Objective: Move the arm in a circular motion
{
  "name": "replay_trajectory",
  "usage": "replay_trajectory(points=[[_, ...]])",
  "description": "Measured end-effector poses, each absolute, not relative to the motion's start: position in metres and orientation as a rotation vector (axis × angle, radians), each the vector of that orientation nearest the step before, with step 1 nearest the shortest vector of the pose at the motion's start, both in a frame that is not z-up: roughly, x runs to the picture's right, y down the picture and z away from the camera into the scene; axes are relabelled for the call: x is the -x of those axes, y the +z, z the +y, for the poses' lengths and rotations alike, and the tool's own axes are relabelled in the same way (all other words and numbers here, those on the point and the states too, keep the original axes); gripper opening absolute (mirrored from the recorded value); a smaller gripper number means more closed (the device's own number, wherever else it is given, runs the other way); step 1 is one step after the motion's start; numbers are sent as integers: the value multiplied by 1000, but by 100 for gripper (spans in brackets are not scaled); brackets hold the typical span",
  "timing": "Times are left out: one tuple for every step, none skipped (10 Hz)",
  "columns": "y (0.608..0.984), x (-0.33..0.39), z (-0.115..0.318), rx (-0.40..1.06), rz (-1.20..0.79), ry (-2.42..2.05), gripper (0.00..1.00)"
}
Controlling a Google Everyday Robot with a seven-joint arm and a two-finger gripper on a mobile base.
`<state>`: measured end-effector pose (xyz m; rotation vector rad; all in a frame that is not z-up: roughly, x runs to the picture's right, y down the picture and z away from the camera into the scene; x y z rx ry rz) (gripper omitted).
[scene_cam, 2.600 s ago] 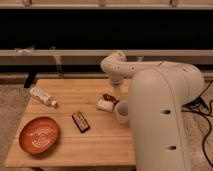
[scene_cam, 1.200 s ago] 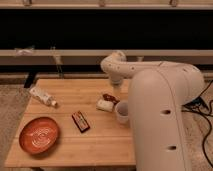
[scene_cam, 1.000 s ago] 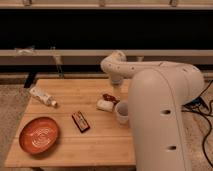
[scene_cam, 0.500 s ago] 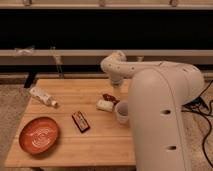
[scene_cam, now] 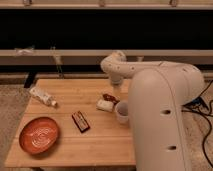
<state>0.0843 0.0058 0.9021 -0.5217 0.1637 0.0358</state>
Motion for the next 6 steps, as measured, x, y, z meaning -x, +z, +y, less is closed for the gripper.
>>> replay_trajectory(points=[[902, -84, 6, 522, 164, 36, 80], [902, -84, 5, 521, 164, 36, 80], [902, -84, 4, 519, 163, 37, 80], [904, -85, -1, 517, 164, 39, 80], [910, -84, -17, 512, 163, 35, 80], [916, -78, -32, 507, 156, 24, 80]])
